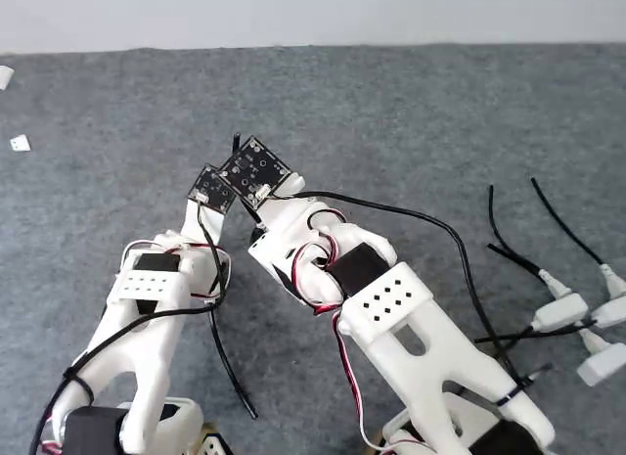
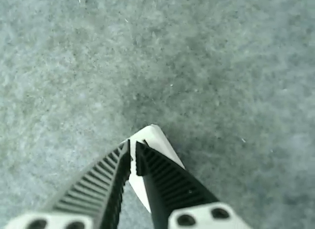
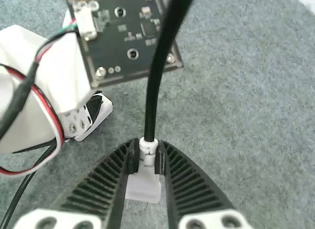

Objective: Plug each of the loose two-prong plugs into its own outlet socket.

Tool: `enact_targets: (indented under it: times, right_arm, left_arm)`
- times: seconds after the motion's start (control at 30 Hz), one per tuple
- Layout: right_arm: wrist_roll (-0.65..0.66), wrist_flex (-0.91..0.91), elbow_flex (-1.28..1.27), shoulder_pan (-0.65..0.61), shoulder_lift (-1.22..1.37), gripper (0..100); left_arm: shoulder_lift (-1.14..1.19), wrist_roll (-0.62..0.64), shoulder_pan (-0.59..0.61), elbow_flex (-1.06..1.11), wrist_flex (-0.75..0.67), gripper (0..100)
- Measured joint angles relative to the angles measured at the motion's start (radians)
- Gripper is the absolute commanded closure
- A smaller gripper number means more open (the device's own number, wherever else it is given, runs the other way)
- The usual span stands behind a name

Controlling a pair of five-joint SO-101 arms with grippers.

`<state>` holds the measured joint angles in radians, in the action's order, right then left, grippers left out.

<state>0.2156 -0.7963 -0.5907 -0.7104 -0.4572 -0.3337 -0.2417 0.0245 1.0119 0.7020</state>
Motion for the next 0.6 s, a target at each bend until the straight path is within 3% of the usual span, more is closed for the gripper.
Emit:
enact_targets:
  times: [0.37,0.6]
  right_arm:
    - [-0.003,0.041,-0.002,0.000,0.000,99.1]
    - [-0.187,0.144,-0.049,0.023,0.000,99.1]
  left_arm:
    - [-0.012,-0.133,-0.029,0.015,0.005,99]
    - [-0.012,-0.135,-0.029,0.015,0.005,99]
